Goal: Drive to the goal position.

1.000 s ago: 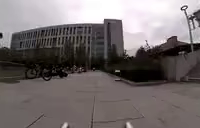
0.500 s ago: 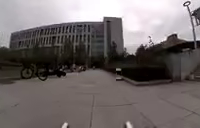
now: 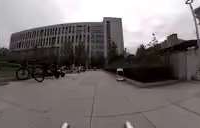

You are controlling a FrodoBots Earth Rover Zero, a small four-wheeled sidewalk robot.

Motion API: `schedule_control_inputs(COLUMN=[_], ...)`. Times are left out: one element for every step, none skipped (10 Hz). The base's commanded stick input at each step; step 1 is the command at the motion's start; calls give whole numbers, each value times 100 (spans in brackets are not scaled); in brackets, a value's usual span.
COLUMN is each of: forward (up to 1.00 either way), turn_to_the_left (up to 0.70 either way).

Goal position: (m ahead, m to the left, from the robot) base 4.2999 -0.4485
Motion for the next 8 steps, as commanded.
schedule_control_inputs(forward=[70, 70, 70, 70, 70, 70, 70, 70], turn_to_the_left=[0, 0, 0, 0, 0, 0, 0, 0])
